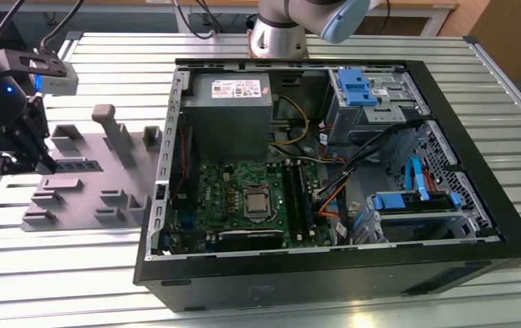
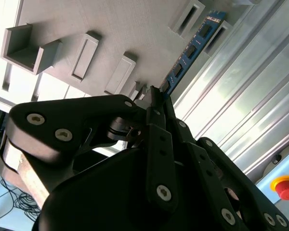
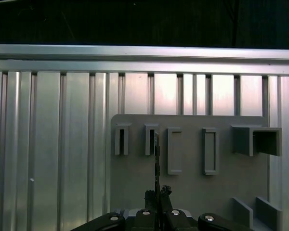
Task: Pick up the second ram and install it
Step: 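Pick up the second ram and move it above second insertion slot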
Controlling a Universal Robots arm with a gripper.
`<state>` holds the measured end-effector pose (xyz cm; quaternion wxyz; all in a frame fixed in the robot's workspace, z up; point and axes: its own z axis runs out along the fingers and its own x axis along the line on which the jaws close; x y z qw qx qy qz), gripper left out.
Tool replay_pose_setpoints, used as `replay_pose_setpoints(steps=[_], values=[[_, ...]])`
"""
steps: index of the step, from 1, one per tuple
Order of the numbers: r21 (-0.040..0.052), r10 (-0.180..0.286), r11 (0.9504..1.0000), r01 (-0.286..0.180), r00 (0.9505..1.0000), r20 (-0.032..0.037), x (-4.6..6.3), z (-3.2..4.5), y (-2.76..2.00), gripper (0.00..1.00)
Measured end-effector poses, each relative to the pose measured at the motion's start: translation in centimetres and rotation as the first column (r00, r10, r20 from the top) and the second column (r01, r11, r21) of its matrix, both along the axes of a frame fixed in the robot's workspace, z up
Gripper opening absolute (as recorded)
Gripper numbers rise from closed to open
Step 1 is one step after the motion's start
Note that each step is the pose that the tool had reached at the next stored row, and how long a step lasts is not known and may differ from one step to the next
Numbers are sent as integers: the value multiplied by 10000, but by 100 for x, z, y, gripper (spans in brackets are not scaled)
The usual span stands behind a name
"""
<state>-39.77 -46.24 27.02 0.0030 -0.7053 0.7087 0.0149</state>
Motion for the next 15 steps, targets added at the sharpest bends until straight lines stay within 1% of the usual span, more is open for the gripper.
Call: replay_pose_setpoints(steps=[15], values=[[0, 0, 10000, 0, 10000, 0, 0, 35, 0, 14]])
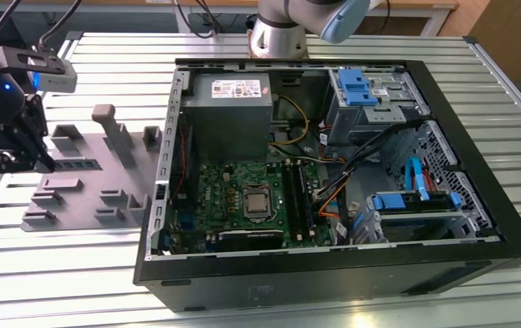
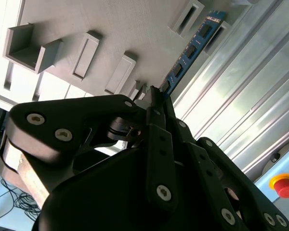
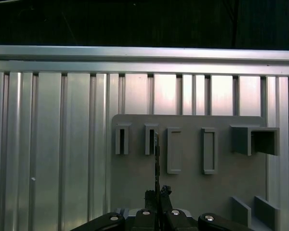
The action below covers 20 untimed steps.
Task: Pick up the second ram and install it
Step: 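Pick up the second ram and move it above second insertion slot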
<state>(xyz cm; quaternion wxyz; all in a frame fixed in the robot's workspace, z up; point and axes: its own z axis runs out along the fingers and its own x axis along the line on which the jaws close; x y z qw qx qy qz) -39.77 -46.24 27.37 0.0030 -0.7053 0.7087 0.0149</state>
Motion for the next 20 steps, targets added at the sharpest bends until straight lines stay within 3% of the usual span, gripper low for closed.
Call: replay_pose_setpoints(steps=[20], values=[[1, 0, 10000, 0, 10000, 1, 0, 43, 0, 14]])
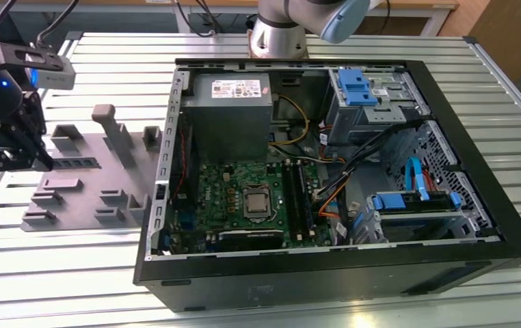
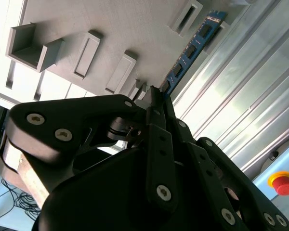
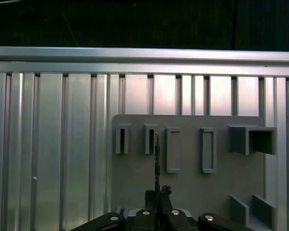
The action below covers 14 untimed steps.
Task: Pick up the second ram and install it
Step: 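Pick up the second ram and move it above second insertion slot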
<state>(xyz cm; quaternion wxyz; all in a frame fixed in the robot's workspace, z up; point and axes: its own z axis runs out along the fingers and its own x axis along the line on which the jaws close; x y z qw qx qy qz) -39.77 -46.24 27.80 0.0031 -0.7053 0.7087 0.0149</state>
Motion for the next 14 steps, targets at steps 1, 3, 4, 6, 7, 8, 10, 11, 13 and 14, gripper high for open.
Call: replay_pose_setpoints(steps=[1, 3, 4, 6, 7, 8, 10, 11, 13, 14], values=[[-1, 0, 10000, 0, 10000, -1, 0, 2, 0, 14], [-1, 0, 10000, 0, 10000, -1, 0, 6, 0, 14], [-1, 0, 10000, 0, 10000, -1, 0, 8, 0, 14], [-1, 0, 10000, 0, 10000, -2, 0, 14, 0, 14], [-1, 0, 10000, 0, 10000, -1, 0, 16, 0, 14], [-1, 0, 10000, 0, 10000, -1, 0, 18, 0, 14], [-1, 0, 10000, 0, 10000, -1, 0, 22, 0, 14], [-1, 0, 10000, 0, 10000, -1, 0, 24, 0, 14], [-1, 0, 10000, 0, 10000, -1, 0, 29, 0, 14], [-2, 0, 10000, 0, 10000, -3, 0, 34, 0, 14]])
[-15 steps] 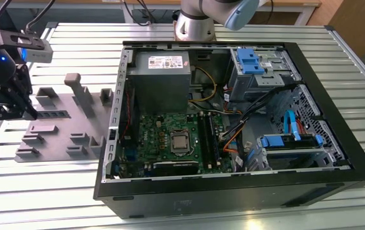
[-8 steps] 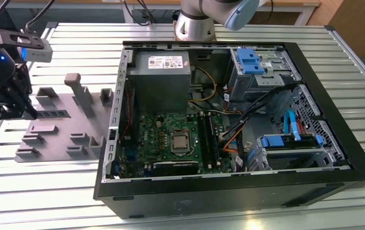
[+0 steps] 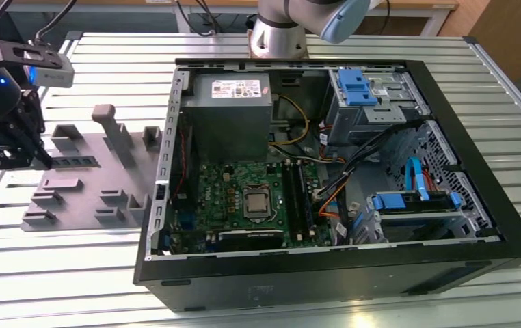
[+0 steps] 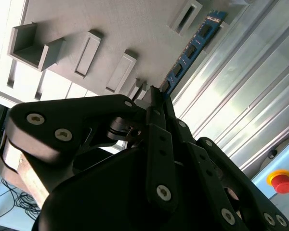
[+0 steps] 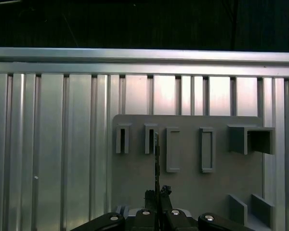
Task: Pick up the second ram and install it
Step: 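Pick up the second ram and move it above second insertion slot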
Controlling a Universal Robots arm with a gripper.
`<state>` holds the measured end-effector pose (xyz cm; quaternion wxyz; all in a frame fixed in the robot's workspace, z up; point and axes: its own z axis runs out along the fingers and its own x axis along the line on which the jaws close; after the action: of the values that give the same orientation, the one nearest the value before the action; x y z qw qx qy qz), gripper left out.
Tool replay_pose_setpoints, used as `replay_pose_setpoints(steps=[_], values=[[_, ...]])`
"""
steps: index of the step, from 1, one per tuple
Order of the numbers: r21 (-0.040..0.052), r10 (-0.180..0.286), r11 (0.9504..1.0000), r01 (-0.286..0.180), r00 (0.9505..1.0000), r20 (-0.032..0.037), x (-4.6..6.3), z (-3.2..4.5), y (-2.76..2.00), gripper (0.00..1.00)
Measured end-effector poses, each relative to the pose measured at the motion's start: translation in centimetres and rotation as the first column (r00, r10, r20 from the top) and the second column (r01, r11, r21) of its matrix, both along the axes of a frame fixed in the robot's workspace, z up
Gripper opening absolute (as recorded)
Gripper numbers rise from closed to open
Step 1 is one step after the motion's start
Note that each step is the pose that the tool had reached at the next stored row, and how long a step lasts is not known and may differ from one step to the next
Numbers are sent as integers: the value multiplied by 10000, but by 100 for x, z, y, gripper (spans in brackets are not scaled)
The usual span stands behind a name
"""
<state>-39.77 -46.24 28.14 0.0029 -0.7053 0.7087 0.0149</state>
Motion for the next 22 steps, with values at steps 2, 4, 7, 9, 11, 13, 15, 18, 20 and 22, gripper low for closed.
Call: replay_pose_setpoints(steps=[2, 4, 7, 9, 11, 13, 15, 18, 20, 22], values=[[1, 0, 10000, 0, 10000, 1, 0, 9, 0, 14], [1, 0, 10000, 0, 10000, 1, 0, 19, 0, 14], [1, 0, 10000, 0, 10000, 2, 0, 37, 0, 14], [1, 0, 10000, 0, 10000, 2, 0, 49, 0, 14], [1, 0, 10000, 0, 10000, 2, 0, 61, 0, 14], [1, 0, 10000, 0, 10000, 2, 0, 73, 0, 14], [1, 0, 10000, 0, 10000, 1, 0, 91, 0, 14], [1, -1, 10000, 1, 10000, 2, 0, 123, 0, 14], [1, 0, 10000, 0, 10000, 1, 0, 147, 0, 14], [1, 0, 10000, 0, 10000, 2, 0, 174, 0, 14]])
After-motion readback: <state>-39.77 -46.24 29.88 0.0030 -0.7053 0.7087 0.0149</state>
